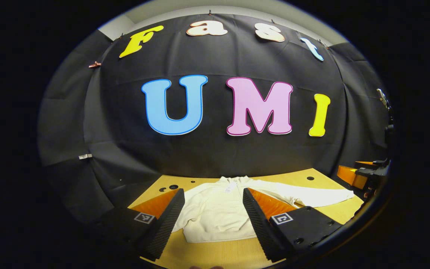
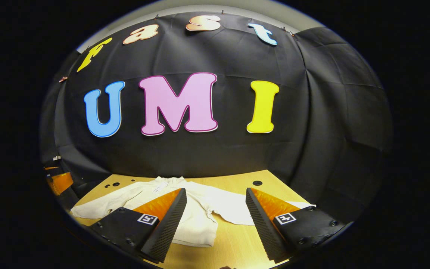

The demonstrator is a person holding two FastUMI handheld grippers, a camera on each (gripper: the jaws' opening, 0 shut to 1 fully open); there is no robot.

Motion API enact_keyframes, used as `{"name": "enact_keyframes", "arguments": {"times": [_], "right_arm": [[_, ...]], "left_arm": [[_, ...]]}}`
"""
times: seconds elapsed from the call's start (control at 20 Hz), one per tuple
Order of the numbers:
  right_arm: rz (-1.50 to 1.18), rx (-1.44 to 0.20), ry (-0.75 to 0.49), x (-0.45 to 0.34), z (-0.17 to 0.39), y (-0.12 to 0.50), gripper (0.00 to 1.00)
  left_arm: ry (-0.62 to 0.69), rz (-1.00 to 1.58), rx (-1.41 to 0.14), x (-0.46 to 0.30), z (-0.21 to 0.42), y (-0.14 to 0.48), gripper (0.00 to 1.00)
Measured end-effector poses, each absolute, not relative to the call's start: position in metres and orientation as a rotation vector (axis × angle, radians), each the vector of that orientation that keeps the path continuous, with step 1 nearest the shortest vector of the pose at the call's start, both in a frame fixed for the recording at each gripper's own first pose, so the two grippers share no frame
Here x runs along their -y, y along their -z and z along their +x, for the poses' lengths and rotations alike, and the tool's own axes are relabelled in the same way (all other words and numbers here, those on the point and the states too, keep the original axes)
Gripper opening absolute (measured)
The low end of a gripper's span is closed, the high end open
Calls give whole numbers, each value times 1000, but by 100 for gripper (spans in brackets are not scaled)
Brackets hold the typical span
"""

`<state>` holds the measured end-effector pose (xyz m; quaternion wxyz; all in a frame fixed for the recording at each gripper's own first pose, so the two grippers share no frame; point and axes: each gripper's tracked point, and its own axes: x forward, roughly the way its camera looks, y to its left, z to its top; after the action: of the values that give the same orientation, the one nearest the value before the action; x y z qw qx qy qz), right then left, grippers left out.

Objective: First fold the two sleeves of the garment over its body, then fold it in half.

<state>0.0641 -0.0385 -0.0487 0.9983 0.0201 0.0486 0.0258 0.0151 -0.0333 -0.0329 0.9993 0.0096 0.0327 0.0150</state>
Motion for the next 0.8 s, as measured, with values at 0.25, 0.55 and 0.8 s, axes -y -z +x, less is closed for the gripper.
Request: {"name": "enact_keyframes", "arguments": {"times": [0.25,0.55,0.8], "right_arm": [[-12,-104,19,93,100,56,97],[-54,-176,137,169,133,96,97],[-17,-292,276,231,148,141,97]], "left_arm": [[-13,38,-88,49,20,43,94],[9,52,-100,71,33,50,98],[19,98,-137,80,49,62,97]]}}
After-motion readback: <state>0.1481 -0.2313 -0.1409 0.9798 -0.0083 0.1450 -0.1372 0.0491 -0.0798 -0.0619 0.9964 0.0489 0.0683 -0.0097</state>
